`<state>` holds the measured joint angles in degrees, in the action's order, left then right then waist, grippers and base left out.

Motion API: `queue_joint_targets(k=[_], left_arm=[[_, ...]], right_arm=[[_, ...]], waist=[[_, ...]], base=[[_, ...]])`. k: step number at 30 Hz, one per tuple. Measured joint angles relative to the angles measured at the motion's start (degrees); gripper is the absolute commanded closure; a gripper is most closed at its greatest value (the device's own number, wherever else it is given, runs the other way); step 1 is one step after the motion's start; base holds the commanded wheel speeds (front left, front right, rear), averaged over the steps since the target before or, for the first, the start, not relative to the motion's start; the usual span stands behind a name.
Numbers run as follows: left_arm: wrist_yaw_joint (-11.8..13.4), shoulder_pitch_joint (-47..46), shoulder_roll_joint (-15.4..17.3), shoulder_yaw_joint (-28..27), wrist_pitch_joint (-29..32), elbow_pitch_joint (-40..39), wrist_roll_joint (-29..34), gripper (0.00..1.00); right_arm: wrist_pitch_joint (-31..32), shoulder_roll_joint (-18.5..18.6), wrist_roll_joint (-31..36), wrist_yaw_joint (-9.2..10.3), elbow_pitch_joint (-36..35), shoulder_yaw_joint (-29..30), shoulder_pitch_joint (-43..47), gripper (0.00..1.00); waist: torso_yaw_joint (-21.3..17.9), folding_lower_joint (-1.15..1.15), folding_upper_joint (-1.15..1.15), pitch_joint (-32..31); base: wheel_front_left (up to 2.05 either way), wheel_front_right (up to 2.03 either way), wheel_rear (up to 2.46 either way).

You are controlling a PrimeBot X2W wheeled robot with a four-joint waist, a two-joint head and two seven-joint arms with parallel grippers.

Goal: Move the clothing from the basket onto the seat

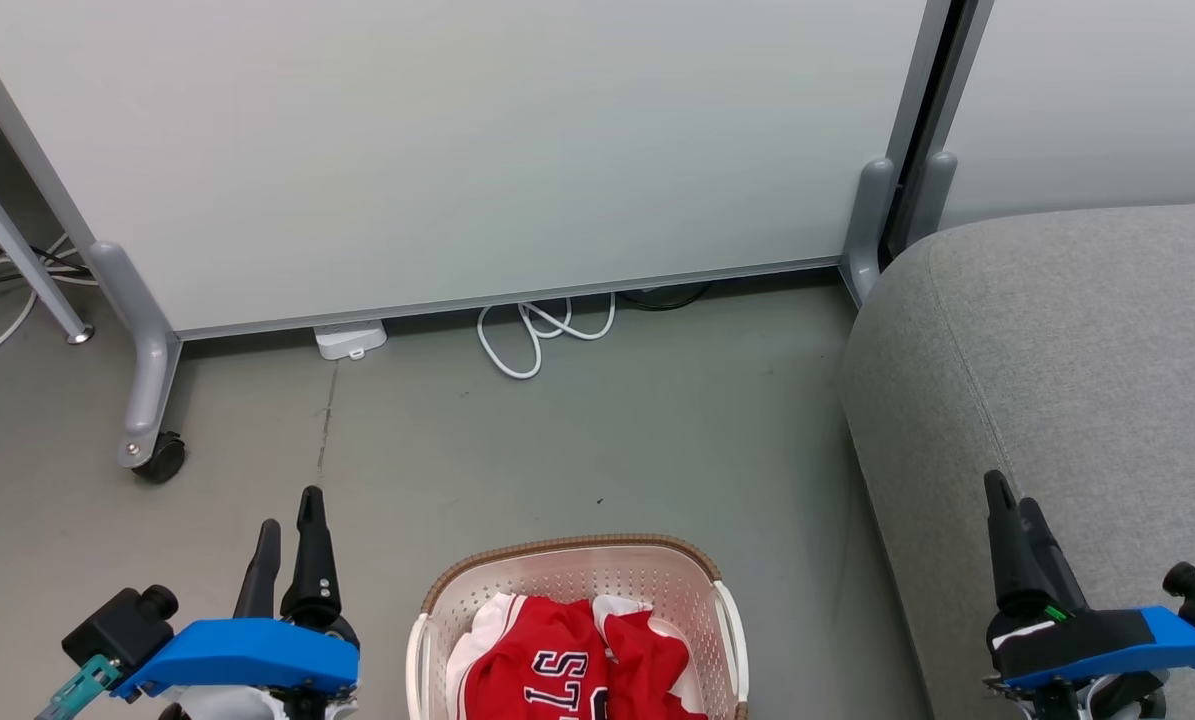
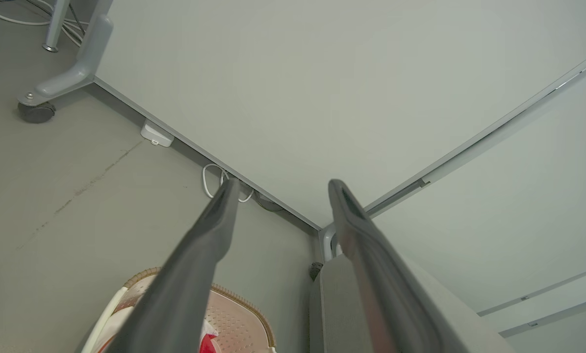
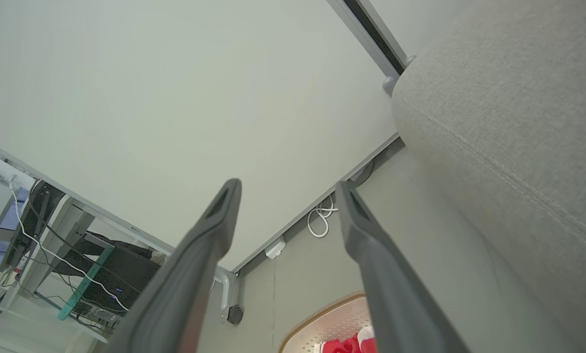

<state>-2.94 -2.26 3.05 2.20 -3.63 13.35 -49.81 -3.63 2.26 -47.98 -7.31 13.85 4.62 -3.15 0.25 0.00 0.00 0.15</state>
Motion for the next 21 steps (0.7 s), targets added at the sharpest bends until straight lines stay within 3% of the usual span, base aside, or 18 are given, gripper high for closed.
queue_joint_targets(k=[21], left_arm=[[1.96,-0.47,1.44,3.63,-3.61,-0.18,15.97,0.0]], right_arm=[[-3.0,0.12,17.18,-0.07,-0.18,-0.08,-0.41,0.0]], waist=[[0.17,0.0,0.0,-0.02]], base=[[0.0,0.0,0.0]])
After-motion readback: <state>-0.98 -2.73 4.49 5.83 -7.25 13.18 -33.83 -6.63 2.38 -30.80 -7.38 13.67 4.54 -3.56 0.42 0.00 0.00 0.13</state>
